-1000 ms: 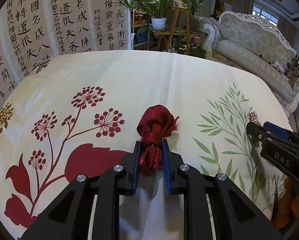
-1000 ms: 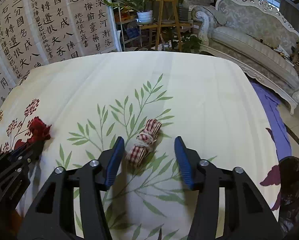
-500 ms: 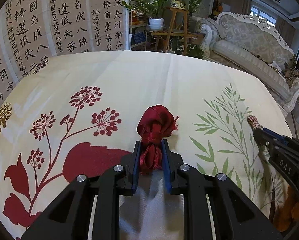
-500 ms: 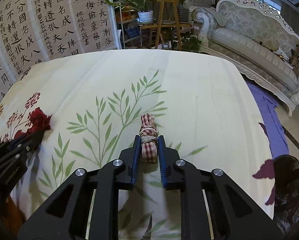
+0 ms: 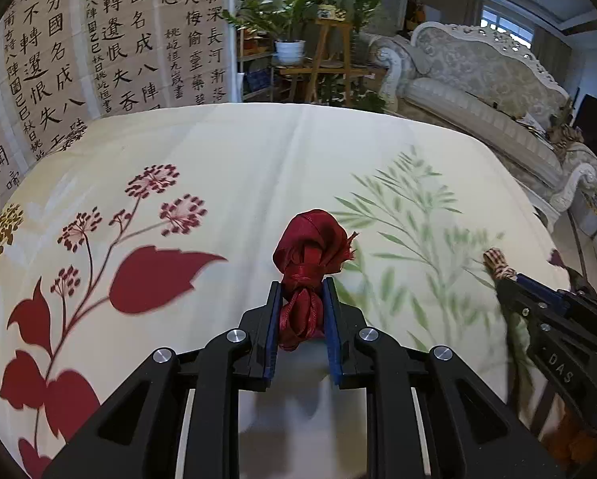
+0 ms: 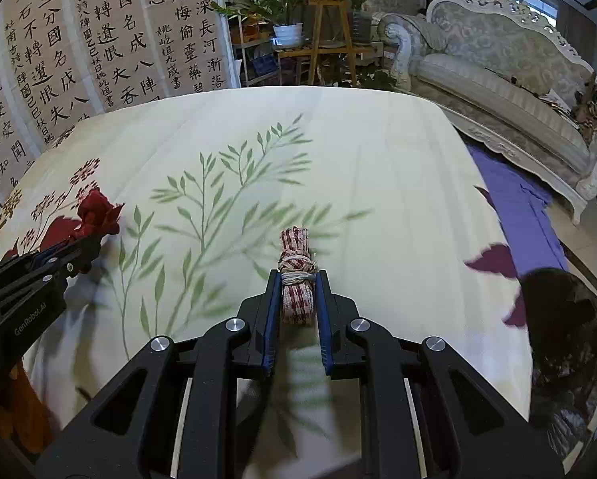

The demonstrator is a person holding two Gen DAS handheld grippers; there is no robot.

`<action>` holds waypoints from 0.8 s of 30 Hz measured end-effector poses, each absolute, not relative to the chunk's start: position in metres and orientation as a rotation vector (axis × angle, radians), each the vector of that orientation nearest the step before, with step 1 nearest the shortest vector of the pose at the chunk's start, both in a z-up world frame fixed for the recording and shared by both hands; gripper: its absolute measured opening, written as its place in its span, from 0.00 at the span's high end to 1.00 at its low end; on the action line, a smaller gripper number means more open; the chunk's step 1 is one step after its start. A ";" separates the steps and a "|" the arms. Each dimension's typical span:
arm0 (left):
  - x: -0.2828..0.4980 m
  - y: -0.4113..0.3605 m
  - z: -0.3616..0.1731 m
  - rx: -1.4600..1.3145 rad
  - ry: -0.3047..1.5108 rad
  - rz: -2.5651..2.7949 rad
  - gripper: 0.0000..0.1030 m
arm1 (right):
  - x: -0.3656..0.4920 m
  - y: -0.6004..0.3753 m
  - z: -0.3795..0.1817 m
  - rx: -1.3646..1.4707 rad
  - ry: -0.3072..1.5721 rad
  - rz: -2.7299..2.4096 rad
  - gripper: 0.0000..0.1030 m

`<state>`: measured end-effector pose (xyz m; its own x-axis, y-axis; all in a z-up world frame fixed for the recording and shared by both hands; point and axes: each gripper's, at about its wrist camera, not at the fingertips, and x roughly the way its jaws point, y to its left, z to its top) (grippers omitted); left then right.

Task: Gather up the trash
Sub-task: 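Carry the red cloth and checkered roll over the bin and open both tools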

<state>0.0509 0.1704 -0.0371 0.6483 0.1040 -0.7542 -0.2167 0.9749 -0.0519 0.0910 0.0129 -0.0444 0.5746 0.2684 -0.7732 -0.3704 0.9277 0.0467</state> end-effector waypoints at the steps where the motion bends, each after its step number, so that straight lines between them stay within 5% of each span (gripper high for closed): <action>1: 0.048 0.166 -0.036 -0.138 0.844 0.174 0.80 | 0.088 0.010 -0.044 -0.125 0.881 0.373 0.84; 24: 0.035 0.034 -0.011 -0.059 0.758 -0.077 0.80 | 0.036 -0.132 -0.021 -0.017 0.793 0.139 0.84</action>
<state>0.0349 0.0343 -0.0114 0.7238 -0.0912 -0.6840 0.0487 0.9955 -0.0812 0.0358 -0.1322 -0.0211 0.6928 0.1181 -0.7114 -0.1310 0.9907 0.0369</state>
